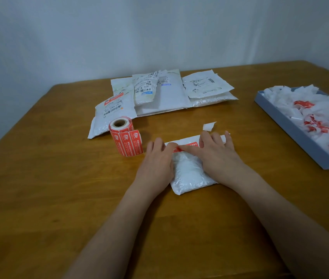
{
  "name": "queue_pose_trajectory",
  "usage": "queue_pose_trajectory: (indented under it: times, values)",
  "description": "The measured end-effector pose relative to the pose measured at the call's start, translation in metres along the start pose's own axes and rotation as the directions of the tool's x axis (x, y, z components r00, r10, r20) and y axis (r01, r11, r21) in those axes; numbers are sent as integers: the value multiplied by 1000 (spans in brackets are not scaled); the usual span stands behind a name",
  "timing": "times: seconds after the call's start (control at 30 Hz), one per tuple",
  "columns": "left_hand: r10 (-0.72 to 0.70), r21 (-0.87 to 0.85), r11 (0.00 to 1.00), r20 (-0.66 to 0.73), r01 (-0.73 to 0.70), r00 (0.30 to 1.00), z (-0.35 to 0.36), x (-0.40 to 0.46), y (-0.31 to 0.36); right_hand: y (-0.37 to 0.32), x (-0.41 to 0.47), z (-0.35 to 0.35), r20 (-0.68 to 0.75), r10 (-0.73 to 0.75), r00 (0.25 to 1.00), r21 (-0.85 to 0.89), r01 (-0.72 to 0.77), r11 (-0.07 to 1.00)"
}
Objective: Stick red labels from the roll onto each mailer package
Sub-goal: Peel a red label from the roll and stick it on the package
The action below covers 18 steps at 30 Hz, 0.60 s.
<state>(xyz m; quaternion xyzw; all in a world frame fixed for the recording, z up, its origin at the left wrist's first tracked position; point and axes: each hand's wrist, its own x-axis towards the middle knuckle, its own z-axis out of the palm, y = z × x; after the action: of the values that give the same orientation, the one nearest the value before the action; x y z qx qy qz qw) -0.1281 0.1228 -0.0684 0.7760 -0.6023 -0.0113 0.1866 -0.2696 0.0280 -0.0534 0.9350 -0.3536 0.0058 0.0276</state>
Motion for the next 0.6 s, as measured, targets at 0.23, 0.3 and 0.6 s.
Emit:
queue_pose_trajectory:
  times: [0.23,0.3,0.6]
  values:
    - [-6,86,996,76,-1,997,-2,1,3,-1,-1,-1,4,9,1000,-4,-9,1000]
    - [-14,118,993,92,3,996,-3,1,5,-1,-1,0,-15,15,1000,1,-15,1000]
    - [-53,180,983,84,37,995,-4,1,13,-2,-3,-2,-73,58,996,-25,-60,998]
